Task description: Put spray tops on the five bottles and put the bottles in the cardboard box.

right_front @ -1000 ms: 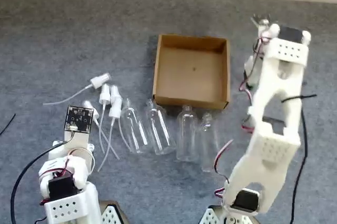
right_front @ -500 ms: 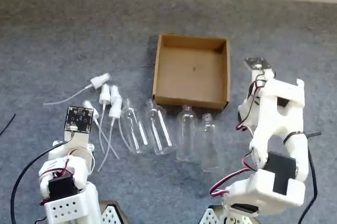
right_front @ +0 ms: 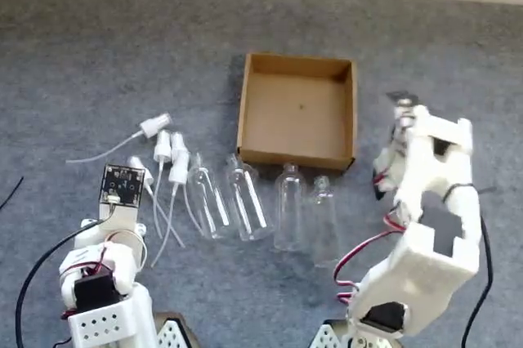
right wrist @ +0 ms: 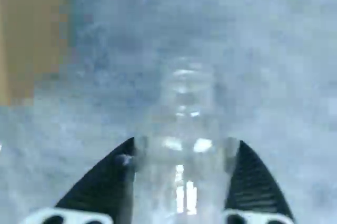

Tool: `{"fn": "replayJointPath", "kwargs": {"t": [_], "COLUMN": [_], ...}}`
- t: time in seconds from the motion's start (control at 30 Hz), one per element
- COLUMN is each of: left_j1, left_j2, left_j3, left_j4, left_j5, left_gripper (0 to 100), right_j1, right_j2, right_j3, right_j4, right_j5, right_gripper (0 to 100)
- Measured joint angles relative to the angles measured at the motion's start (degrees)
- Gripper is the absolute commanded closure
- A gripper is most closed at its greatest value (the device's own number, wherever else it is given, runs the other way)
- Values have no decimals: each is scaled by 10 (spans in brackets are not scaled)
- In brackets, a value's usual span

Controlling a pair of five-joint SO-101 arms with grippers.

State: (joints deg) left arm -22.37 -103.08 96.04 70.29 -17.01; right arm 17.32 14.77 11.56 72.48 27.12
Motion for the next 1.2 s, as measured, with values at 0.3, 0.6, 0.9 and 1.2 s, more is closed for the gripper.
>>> {"fn": "replayJointPath", "kwargs": {"t": [0.3,0.6,0.9,1.2], "left_j1": [0,0,0,0], "left_j2": [0,0,0,0], "left_j3": [0,0,0,0], "left_j4": [0,0,0,0], "left_j5": [0,0,0,0], "left_gripper": [911,912,912,912], "right_j1": [91,90,90,59], "right_j2": [0,4,4,4], "right_j3": [-48,-48,-68,-120], "right_j4": [3,17,37,42], "right_j5": [0,39,42,42], "right_gripper": [870,752,752,752]}}
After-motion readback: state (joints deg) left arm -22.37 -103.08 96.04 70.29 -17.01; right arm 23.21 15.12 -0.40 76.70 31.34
